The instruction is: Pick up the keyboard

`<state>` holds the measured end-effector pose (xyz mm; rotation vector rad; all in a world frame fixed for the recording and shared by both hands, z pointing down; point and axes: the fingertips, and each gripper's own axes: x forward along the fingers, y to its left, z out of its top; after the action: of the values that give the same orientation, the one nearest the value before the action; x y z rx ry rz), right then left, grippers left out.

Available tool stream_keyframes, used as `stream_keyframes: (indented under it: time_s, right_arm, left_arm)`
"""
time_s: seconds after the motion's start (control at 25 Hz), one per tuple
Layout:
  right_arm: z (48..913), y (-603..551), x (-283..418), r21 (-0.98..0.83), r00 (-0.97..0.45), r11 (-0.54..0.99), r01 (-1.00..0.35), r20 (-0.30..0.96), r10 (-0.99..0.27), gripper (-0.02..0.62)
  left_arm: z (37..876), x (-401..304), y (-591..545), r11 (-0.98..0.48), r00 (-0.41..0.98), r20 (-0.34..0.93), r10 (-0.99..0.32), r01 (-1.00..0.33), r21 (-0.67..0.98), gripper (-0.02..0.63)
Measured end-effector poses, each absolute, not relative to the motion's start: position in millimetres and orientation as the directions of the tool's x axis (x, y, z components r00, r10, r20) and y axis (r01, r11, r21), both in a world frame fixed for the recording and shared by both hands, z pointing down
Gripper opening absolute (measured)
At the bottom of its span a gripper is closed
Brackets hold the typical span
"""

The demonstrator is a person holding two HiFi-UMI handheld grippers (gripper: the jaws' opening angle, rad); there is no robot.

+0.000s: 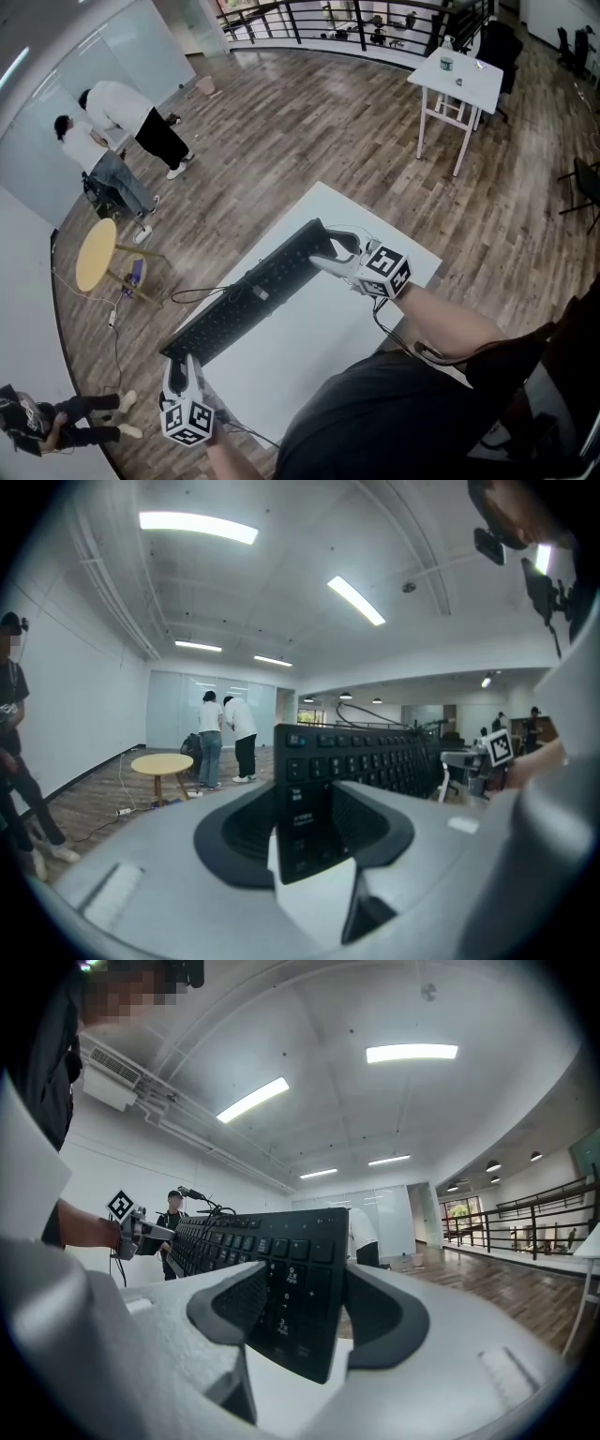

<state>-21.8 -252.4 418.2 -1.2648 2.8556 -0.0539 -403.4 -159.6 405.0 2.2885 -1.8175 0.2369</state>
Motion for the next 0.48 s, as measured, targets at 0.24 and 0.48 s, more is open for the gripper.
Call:
stream_keyframes:
  time_s: [0.24, 0.48]
  right_arm:
    - [422.4, -250.3, -22.7, -0.059, -0.671, 0.67, -0.74, 0.003, -0.742, 0.253]
    - [423.9, -246.2, -25.6, -0.064, -0.675, 0.673, -0.736, 0.005, -0.738, 0.252]
  left_arm:
    - [406.8, -404.2, -157.4, -0.222, 0.232, 0.259, -0.938, -0.973, 0.068, 0.186]
    - [406.9, -406.8, -152.6, -0.22, 0.231, 0.266, -0.936, -0.973, 0.072, 0.186]
